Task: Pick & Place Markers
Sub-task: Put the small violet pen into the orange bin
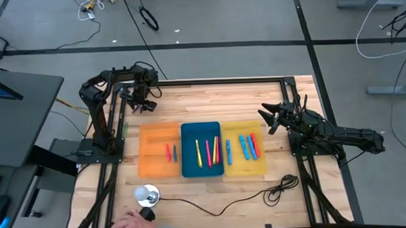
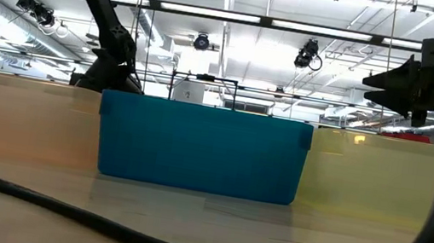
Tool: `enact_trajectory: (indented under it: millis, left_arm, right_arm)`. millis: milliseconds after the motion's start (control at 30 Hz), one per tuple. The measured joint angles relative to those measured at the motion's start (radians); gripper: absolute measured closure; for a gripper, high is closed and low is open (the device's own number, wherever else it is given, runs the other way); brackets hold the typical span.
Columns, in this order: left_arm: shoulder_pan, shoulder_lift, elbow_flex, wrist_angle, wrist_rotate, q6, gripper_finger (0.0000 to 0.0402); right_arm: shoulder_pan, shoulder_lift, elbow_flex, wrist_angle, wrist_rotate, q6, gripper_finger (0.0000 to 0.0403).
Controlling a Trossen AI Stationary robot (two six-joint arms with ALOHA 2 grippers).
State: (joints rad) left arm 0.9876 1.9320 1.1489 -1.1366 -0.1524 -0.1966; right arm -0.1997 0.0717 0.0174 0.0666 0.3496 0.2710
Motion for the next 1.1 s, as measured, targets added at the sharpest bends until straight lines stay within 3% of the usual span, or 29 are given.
enact_trajectory:
  millis: [233, 633, 867, 1100]
  left_arm:
    - [0.005, 0.000, 0.005, 0.002, -0.032, -0.111, 0.0188]
    - [0.010, 0.000, 0.007, 0.003, -0.023, -0.109, 0.0188]
    - [-0.006, 0.000, 0.008, 0.022, -0.024, 0.003, 0.0188]
    - [0.011, 0.000, 0.061, 0.013, -0.022, -0.004, 0.0188]
  right_arm:
    - [0.000, 0.000, 0.000, 0.000, 0.000, 0.000, 0.0188]
    - [0.000, 0.000, 0.000, 0.000, 0.000, 0.000, 0.0188]
    - [0.000, 0.000, 0.000, 0.000, 0.000, 0.000, 0.0188]
    - [0.000, 0.000, 0.000, 0.000, 0.000, 0.000, 0.0188]
